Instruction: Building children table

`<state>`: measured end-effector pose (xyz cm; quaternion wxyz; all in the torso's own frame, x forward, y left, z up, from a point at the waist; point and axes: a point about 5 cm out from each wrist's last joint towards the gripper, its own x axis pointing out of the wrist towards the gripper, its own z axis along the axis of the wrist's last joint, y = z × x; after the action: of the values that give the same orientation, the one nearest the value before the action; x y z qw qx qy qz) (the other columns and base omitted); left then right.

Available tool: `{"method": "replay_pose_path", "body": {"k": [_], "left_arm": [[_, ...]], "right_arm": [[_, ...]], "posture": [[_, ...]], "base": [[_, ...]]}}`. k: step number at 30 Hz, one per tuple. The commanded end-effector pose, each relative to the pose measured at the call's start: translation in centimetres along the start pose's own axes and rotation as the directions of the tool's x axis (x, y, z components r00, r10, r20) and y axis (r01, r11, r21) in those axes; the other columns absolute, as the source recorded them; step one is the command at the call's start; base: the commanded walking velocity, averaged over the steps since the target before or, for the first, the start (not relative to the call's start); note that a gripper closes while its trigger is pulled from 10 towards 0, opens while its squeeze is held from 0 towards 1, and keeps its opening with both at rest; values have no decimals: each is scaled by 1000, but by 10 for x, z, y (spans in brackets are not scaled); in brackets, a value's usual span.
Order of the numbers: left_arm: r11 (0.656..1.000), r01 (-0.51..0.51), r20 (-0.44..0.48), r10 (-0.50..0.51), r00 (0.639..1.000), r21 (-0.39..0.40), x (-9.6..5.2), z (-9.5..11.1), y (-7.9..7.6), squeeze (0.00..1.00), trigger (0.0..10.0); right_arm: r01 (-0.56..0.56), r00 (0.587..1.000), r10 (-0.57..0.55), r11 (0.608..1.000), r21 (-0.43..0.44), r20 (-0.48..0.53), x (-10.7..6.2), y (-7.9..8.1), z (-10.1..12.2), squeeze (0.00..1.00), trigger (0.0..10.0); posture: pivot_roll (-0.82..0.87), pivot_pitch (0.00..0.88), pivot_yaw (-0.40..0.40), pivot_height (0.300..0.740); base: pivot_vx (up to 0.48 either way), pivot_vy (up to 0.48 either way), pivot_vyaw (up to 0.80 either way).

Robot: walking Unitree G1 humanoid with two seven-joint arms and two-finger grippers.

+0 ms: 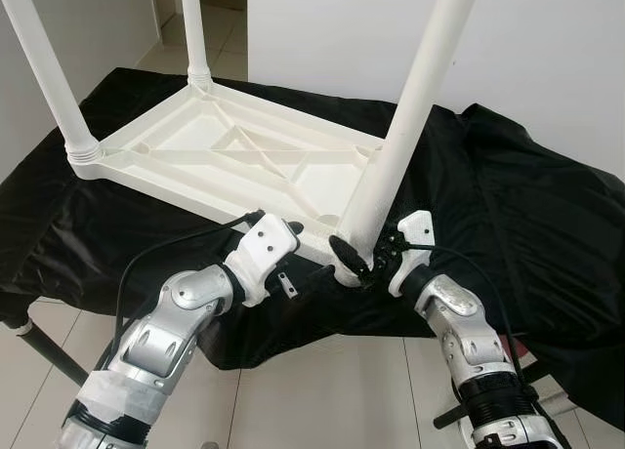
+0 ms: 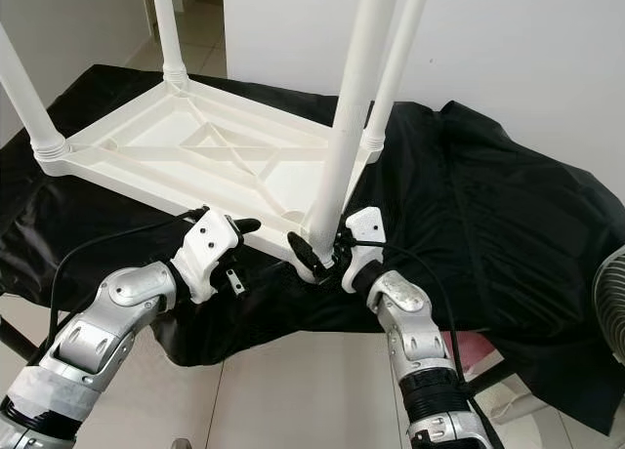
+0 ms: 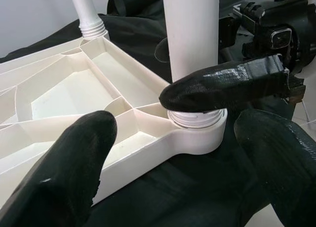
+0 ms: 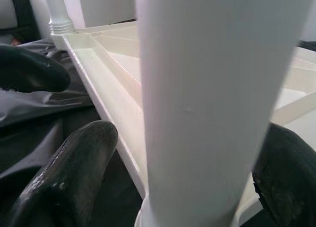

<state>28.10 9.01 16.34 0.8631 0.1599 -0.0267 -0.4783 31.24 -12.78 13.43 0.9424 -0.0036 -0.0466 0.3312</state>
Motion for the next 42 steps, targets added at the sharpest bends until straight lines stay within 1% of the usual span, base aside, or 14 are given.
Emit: {"method": "replay_pose_path", "body": {"k": [1,4,5,6,7,10,11,20,21,22,31,35,37,42], "left_arm": [[1000,28,0,-28,1000,4,1,1,-4,0,10000],[1000,30,-1,-30,1000,5,1,2,-5,0,10000],[999,31,-2,-31,1000,6,1,2,-5,0,10000],[999,31,-2,-31,1000,6,1,2,-5,0,10000],[999,31,-3,-31,1000,7,0,2,-5,0,10000],[999,31,-4,-31,1000,7,0,1,-5,0,10000],[1000,30,-4,-29,1000,8,0,1,-5,0,10000],[1000,17,-11,-17,1000,18,-1,1,-2,0,10000],[1000,17,-12,-17,1000,20,-1,1,-2,0,10000],[1000,18,-13,-17,1000,21,-1,1,-2,0,10000],[1000,20,-17,-20,1000,21,0,-2,-3,0,10000],[1000,18,-14,-18,1000,17,0,-1,-4,0,10000],[1000,18,-14,-18,1000,17,0,-1,-4,0,10000],[1000,17,-10,-17,1000,10,1,-2,-6,0,10000]], "right_arm": [[-31,999,31,999,-20,-7,2,-5,1,0,10000],[-51,999,51,998,-28,-17,5,-7,0,0,10000],[-65,998,64,997,-36,-27,7,-9,-2,0,4902],[-65,998,64,997,-36,-27,7,-9,-2,0,4902],[-73,997,72,997,-37,-32,9,-11,-4,0,2353],[-76,997,74,996,-37,-34,9,-11,-5,0,2353],[-79,996,78,996,-30,-34,9,-12,-5,0,0],[-72,997,72,997,-6,-41,7,-11,-13,0,0],[-64,997,64,998,3,-37,8,-10,-14,0,1608],[-59,998,59,998,9,-35,8,-10,-15,0,10000],[104,995,-104,994,40,-5,12,-7,-13,0,10000],[273,962,-273,959,75,-5,10,-8,-13,0,10000],[273,962,-273,959,75,-5,10,-8,-13,0,10000],[538,842,-539,829,151,-38,7,12,-20,0,10000]], "posture": [[46,0,-71,740],[49,0,-71,740],[55,0,-70,740],[55,0,-70,740],[62,0,-73,740],[62,0,-73,740],[68,0,-75,740],[77,0,-77,740],[78,0,-77,740],[78,0,-77,740],[80,0,-81,740],[80,0,-82,740],[80,0,-82,740],[80,0,-88,740]], "base": [[0,0,0],[0,0,0],[0,0,0],[0,0,0],[0,0,0],[0,0,0],[0,0,0],[0,0,0],[0,0,0],[0,0,0],[0,0,0],[0,0,0],[0,0,0],[0,0,0]]}}
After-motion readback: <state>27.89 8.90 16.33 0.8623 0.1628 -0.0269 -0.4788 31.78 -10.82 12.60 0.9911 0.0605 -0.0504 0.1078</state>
